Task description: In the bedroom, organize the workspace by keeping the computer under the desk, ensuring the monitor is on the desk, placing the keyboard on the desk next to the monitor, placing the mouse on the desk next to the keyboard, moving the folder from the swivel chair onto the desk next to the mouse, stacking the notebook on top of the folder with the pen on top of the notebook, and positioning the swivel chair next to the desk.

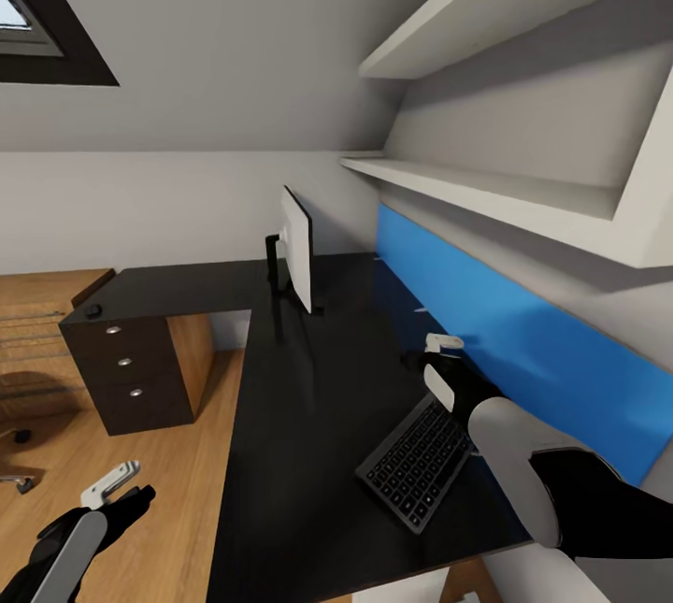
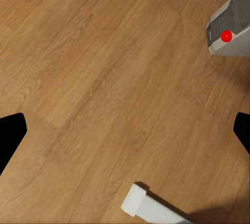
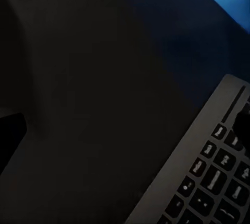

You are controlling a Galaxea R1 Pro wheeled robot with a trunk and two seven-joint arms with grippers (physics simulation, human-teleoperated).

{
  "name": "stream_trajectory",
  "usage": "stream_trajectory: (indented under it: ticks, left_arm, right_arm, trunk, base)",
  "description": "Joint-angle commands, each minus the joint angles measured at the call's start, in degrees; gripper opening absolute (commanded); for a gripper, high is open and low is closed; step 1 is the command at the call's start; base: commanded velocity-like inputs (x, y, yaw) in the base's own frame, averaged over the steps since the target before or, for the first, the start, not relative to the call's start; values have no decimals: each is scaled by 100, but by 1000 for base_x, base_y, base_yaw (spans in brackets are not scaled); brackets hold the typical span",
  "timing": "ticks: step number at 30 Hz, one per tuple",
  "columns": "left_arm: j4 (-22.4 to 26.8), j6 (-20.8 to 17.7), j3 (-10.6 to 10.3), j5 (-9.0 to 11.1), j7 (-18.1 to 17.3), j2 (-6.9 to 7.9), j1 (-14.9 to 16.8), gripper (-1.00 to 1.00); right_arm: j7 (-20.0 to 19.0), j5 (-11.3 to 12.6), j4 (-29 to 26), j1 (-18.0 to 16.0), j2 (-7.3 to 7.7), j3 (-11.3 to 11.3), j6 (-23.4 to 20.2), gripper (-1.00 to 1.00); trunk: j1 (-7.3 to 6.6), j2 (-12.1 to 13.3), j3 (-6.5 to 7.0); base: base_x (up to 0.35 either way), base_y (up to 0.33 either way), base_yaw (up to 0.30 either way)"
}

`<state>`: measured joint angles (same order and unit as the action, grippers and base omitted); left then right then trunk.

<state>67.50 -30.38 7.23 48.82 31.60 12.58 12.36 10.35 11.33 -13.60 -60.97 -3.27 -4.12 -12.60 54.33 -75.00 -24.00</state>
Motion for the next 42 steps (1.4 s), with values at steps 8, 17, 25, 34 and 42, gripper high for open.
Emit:
stream_trajectory:
  ticks: [8, 17, 25, 34, 42]
  left_arm:
    - [17, -6, 252, 61, 32, -9, 3, 100]
    - [18, -4, 278, 61, 23, -10, 3, 100]
    - [18, -3, 279, 58, 22, -10, 3, 100]
    - [28, -3, 279, 57, 22, -10, 3, 100]
    - [27, 3, 279, 57, 27, -10, 3, 100]
  right_arm:
    - [37, 46, -11, -3, 9, -45, -32, 100]
    - [43, 37, -11, -3, 5, -45, -25, 100]
    - [53, 30, -11, -3, 9, -48, -29, 100]
    - [56, 9, -11, -3, 4, -54, -32, 100]
    - [61, -97, -11, -3, 2, -60, -32, 100]
  trunk:
    - [176, -327, -151]
    - [374, -688, -312]
    - [550, -1008, -456]
    - [747, -1369, -618]
    - [923, -1690, -761]
  base:
    - [2, 0, 0]
    - [0, 0, 0]
    - [0, 0, 0]
    - [0, 0, 0]
    - [0, 0, 0]
